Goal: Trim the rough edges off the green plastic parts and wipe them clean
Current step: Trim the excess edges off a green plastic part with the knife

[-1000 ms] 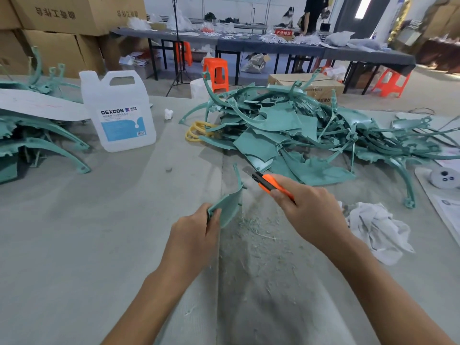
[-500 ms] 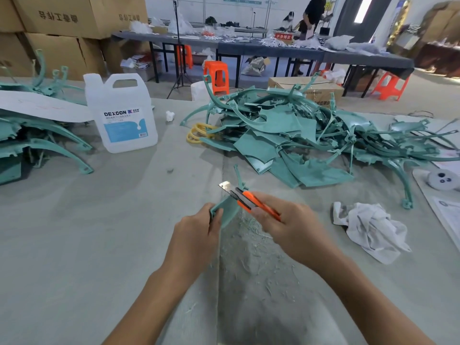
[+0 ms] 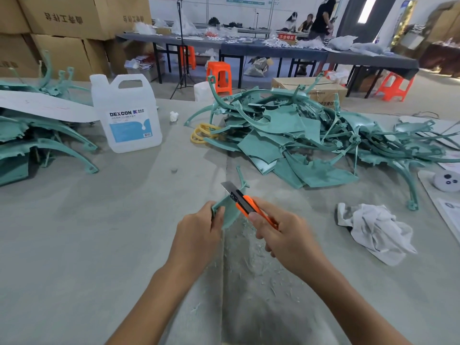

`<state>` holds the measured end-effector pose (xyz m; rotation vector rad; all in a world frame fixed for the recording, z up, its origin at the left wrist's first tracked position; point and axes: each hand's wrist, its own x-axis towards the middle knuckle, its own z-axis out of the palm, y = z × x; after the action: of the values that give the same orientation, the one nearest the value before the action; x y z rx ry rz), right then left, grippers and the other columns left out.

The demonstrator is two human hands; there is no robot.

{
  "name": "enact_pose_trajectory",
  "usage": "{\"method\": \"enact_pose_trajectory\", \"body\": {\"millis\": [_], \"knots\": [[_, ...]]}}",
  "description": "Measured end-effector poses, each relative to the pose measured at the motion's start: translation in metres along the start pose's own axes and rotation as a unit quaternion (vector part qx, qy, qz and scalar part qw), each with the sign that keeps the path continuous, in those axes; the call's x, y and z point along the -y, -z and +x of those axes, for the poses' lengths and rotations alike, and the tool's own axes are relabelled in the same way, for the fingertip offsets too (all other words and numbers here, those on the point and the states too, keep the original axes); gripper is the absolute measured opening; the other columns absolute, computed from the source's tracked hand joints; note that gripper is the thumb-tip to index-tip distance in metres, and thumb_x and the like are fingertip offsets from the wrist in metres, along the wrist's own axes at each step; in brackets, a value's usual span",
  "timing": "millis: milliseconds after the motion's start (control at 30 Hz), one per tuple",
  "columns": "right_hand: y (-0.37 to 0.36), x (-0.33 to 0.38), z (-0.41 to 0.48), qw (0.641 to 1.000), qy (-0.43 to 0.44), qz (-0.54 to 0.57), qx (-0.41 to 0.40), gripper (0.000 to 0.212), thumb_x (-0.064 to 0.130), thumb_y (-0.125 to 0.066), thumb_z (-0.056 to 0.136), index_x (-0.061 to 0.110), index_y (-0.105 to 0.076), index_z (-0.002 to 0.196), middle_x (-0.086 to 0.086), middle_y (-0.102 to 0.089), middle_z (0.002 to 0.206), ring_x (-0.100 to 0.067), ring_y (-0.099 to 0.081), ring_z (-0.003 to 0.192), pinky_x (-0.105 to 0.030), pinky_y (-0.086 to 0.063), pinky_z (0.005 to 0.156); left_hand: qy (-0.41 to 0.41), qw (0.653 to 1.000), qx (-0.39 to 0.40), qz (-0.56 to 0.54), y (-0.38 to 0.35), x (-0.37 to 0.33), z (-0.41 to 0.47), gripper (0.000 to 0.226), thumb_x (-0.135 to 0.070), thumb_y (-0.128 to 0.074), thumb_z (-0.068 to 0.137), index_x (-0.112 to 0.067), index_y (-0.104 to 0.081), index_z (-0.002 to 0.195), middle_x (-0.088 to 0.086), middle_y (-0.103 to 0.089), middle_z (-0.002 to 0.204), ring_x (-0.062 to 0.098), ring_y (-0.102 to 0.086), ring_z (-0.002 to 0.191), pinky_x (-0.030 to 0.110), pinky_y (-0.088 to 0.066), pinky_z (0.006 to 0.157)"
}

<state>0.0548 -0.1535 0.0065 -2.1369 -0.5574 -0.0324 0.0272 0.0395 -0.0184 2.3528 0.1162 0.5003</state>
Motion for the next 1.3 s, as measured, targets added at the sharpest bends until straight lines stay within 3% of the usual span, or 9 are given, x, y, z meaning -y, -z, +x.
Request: {"method": "enact_pose_trajectory", "body": {"millis": [300, 433, 533, 733, 833, 967, 1067, 1167, 1300], "knots": [[0.007, -0.029, 0.005, 0.995, -0.079, -0.034, -0.055, 0.028, 0.049, -0.051, 0.102, 0.070, -0.050, 0.120, 0.010, -0.069, 0.077, -0.015, -0.063, 0.058, -0.044, -0.058, 0.063, -0.032, 0.999, -0.023, 0.003, -0.004, 0.004, -0.001, 0.023, -0.035, -0.047, 0.103, -0.018, -0.063, 0.103, -0.011, -0.051, 0.059, 0.012, -0.051, 0.054, 0.024, -0.032, 0.051], [0.012, -0.035, 0.000, 0.988, -0.118, 0.045, -0.086, 0.026, 0.047, -0.054, 0.101, 0.057, -0.058, 0.125, 0.007, -0.069, 0.076, -0.012, -0.061, 0.054, -0.036, -0.057, 0.056, 0.066, 0.990, -0.007, -0.121, -0.011, 0.018, -0.003, 0.019, -0.035, -0.054, 0.101, -0.020, -0.064, 0.106, -0.010, -0.069, 0.083, 0.009, -0.065, 0.081, 0.025, -0.050, 0.068], [0.019, -0.035, -0.005, 0.981, -0.124, 0.084, -0.121, 0.025, 0.041, -0.056, 0.102, 0.058, -0.060, 0.121, 0.005, -0.069, 0.074, -0.012, -0.060, 0.051, -0.029, -0.054, 0.051, 0.138, 0.944, -0.087, -0.286, -0.008, 0.022, -0.003, 0.009, -0.019, -0.060, 0.100, -0.021, -0.068, 0.098, -0.017, -0.075, 0.087, -0.008, -0.067, 0.080, 0.008, -0.047, 0.066], [0.045, -0.025, -0.012, 0.971, -0.100, 0.097, -0.192, 0.030, 0.038, -0.058, 0.102, 0.066, -0.060, 0.111, 0.001, -0.068, 0.075, -0.014, -0.059, 0.050, -0.025, -0.051, 0.048, 0.226, 0.826, -0.103, -0.506, 0.028, 0.018, 0.019, 0.023, -0.033, -0.046, 0.106, -0.023, -0.066, 0.112, -0.004, -0.077, 0.108, 0.014, -0.073, 0.098, 0.032, -0.057, 0.079], [0.057, -0.012, -0.011, 0.972, -0.078, 0.068, -0.209, 0.025, 0.040, -0.056, 0.101, 0.063, -0.059, 0.112, 0.003, -0.069, 0.076, -0.012, -0.060, 0.051, -0.025, -0.051, 0.048, 0.252, 0.817, -0.067, -0.514, 0.028, 0.013, 0.014, 0.027, -0.033, -0.042, 0.107, -0.020, -0.064, 0.117, -0.002, -0.076, 0.109, 0.014, -0.073, 0.096, 0.028, -0.059, 0.070], [0.057, 0.017, -0.007, 0.985, -0.032, -0.064, -0.157, 0.016, 0.054, -0.051, 0.097, 0.052, -0.060, 0.110, 0.006, -0.068, 0.071, -0.013, -0.062, 0.055, -0.040, -0.054, 0.051, 0.294, 0.811, -0.032, -0.505, -0.004, 0.002, -0.007, 0.027, -0.026, -0.042, 0.108, -0.014, -0.063, 0.118, 0.008, -0.074, 0.114, 0.024, -0.070, 0.103, 0.042, -0.056, 0.090], [0.046, 0.045, 0.004, 0.976, 0.006, -0.208, -0.062, 0.026, 0.053, -0.046, 0.098, 0.034, -0.062, 0.103, 0.008, -0.059, 0.065, -0.008, -0.056, 0.057, -0.034, -0.046, 0.055, 0.290, 0.817, -0.005, -0.498, -0.022, -0.004, -0.016, 0.028, -0.025, -0.041, 0.108, -0.015, -0.064, 0.121, 0.006, -0.074, 0.116, 0.029, -0.067, 0.112, 0.049, -0.051, 0.100], [0.030, 0.066, 0.020, 0.941, 0.016, -0.335, 0.042, 0.030, 0.051, -0.043, 0.102, 0.029, -0.061, 0.110, 0.006, -0.063, 0.091, -0.023, -0.064, 0.083, -0.039, -0.050, 0.072, 0.275, 0.827, -0.001, -0.491, -0.032, -0.008, -0.018, 0.029, -0.025, -0.041, 0.108, -0.016, -0.066, 0.119, 0.007, -0.075, 0.112, 0.028, -0.071, 0.104, 0.047, -0.058, 0.085], [0.014, 0.078, 0.037, 0.910, 0.023, -0.400, 0.102, 0.026, 0.046, -0.041, 0.105, 0.025, -0.056, 0.105, 0.001, -0.056, 0.094, -0.030, -0.061, 0.089, -0.038, -0.038, 0.067, 0.278, 0.835, -0.014, -0.474, -0.034, -0.012, -0.019, 0.025, -0.031, -0.044, 0.107, -0.022, -0.067, 0.108, 0.008, -0.075, 0.101, 0.028, -0.074, 0.087, 0.040, -0.057, 0.052]]}}
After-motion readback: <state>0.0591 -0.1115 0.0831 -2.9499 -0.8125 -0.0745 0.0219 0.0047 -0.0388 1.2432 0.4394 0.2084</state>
